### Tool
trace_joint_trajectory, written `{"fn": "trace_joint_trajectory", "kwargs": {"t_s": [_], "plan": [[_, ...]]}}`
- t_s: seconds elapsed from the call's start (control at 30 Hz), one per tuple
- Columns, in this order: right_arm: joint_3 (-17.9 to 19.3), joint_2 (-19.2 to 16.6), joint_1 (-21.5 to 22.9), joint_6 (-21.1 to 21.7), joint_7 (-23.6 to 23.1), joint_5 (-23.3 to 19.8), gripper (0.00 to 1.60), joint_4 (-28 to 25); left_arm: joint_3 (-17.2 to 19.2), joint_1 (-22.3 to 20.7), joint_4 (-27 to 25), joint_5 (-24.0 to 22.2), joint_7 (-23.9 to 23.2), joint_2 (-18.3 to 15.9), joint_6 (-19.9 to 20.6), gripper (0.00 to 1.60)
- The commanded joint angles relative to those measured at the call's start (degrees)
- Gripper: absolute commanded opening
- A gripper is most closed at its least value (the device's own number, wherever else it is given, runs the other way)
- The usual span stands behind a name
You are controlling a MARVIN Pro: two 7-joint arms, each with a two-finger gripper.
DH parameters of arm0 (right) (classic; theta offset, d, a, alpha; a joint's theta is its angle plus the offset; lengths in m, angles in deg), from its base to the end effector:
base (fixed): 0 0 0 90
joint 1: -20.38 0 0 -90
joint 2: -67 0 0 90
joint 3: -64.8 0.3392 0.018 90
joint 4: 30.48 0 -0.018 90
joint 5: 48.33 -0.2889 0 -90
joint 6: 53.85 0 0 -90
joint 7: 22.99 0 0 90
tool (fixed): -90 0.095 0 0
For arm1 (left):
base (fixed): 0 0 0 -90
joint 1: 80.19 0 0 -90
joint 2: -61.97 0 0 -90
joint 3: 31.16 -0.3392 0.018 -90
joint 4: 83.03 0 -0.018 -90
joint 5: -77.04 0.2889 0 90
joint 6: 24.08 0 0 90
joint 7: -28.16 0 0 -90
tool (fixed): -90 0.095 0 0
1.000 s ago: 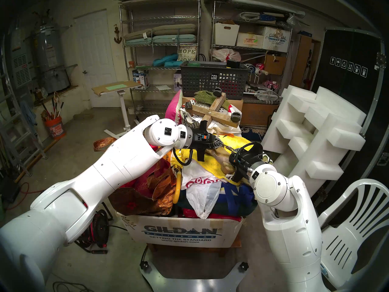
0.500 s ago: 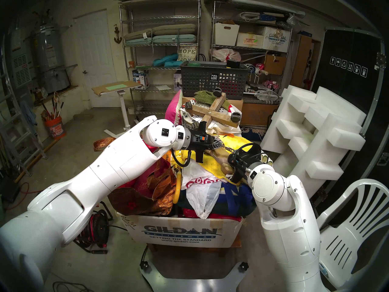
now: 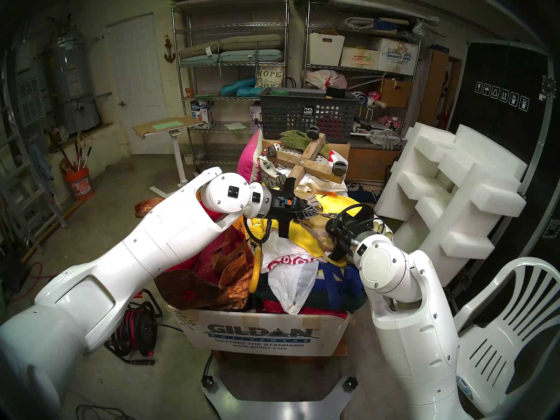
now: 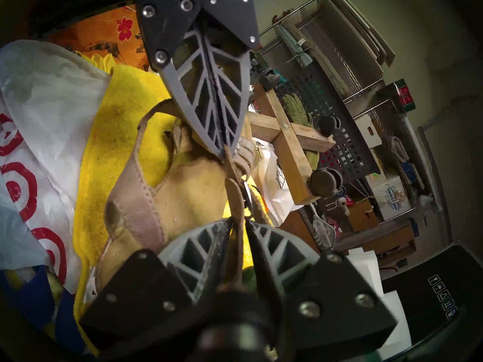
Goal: Unbuckle a shoe
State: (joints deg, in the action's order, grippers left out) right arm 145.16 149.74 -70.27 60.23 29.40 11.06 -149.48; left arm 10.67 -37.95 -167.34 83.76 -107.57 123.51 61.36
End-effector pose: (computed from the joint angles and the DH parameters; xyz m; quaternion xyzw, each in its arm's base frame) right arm 0.3627 0.0345 -0.2493 0.6637 0.4500 0.5438 0.2477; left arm 0.5016 -0.0936 -0.1915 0.4073 -0.7413 0.5313 0.0469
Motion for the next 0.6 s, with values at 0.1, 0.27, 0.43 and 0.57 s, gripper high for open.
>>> {"fn": "trace_joint_trajectory", "kwargs": {"t_s": [0.1, 0.27, 0.43, 0.57], "plan": [[0.4, 0.2, 0.6, -0.8, 0.5, -0.8, 0.7, -1.7, 0.4, -0.5, -1.2, -0.2, 0.3, 0.3, 0.2, 0.0], [0.3, 0.1, 0.6, -1.4, 0.5, -1.1, 0.73, -1.8, 0.3, -0.5, -1.3, -0.2, 0.2, 0.3, 0.4, 0.0], [0.2, 0.1, 0.5, -2.0, 0.4, -1.5, 0.75, -2.1, 0.0, -0.4, -1.3, -0.2, 0.1, 0.3, 0.5, 0.0], [0.2, -0.2, 0.3, -2.3, 0.1, -1.6, 0.7, -2.2, -0.2, -0.6, -1.0, -0.1, 0.1, 0.7, 0.5, 0.0]]}}
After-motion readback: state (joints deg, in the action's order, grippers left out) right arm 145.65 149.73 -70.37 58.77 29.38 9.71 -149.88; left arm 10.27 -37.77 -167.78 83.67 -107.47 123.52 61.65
